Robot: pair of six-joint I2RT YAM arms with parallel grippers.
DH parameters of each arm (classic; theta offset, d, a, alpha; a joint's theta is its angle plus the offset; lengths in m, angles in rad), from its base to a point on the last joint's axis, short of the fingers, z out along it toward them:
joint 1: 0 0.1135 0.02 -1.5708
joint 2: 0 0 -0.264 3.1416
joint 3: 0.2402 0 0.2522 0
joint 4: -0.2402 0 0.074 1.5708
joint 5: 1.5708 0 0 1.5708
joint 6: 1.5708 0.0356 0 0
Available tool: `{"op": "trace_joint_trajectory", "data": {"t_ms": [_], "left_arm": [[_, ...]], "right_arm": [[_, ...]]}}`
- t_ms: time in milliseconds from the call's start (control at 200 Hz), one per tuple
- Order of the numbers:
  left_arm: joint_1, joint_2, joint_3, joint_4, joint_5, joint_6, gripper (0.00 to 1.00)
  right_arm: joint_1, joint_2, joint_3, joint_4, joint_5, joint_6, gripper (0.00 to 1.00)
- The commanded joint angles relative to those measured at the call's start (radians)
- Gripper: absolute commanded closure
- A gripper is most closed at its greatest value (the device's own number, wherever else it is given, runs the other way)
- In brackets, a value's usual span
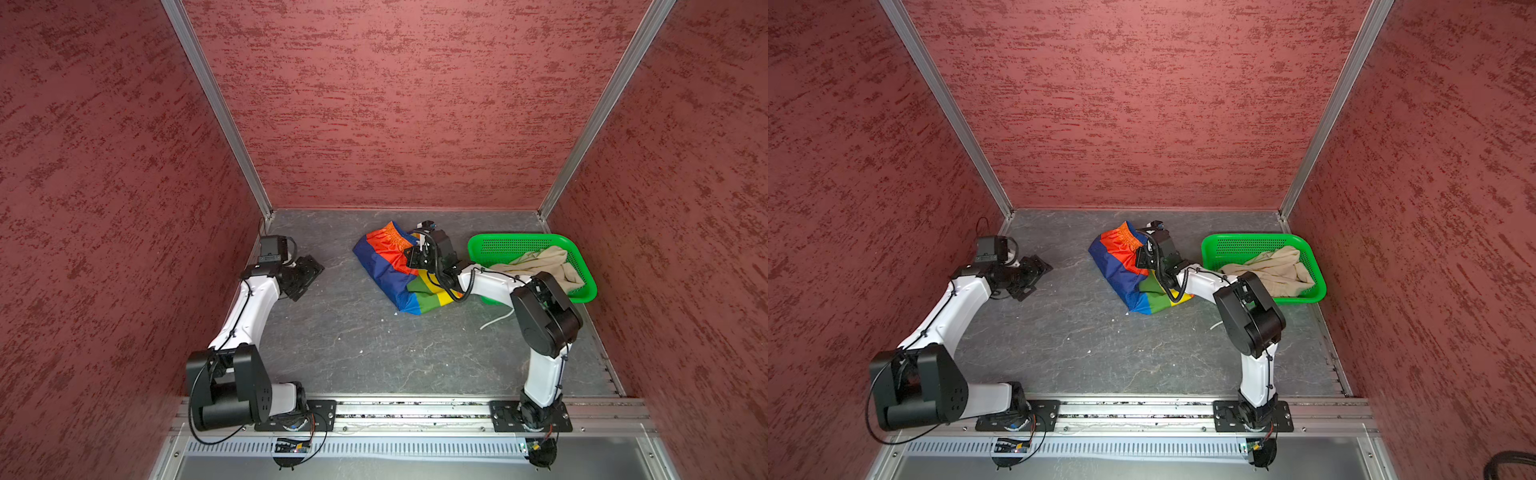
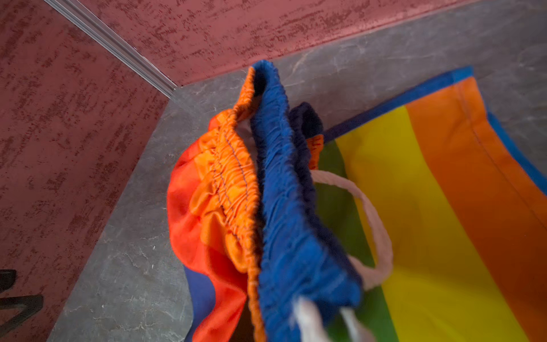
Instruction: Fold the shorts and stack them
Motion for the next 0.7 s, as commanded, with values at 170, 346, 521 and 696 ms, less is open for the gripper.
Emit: {"op": "trace_joint_trajectory", "data": {"t_ms": [170, 346, 521, 696], "left_arm": [[-0.167, 0.048, 0.199, 0.061, -0.020, -0.055, 0.10], [-0.246, 0.096, 0.202, 0.114, -0.037, -0.090, 0.07], [-0.240, 0.097, 0.100, 0.140, -0.042, -0.105, 0.07], [-0.209, 0.061, -0.009, 0.144, -0.061, -0.111, 0.06]], "right_arm": [[0.169, -0.016, 0.049, 0.034, 0.093, -0.277, 0.90], [0.241, 0.081, 0.153, -0.031, 0.111, -0.357, 0.89], [0.312, 0.176, 0.240, -0.049, 0.106, -0.408, 0.82], [0.348, 0.234, 0.285, -0.065, 0.110, -0.427, 0.82]]}}
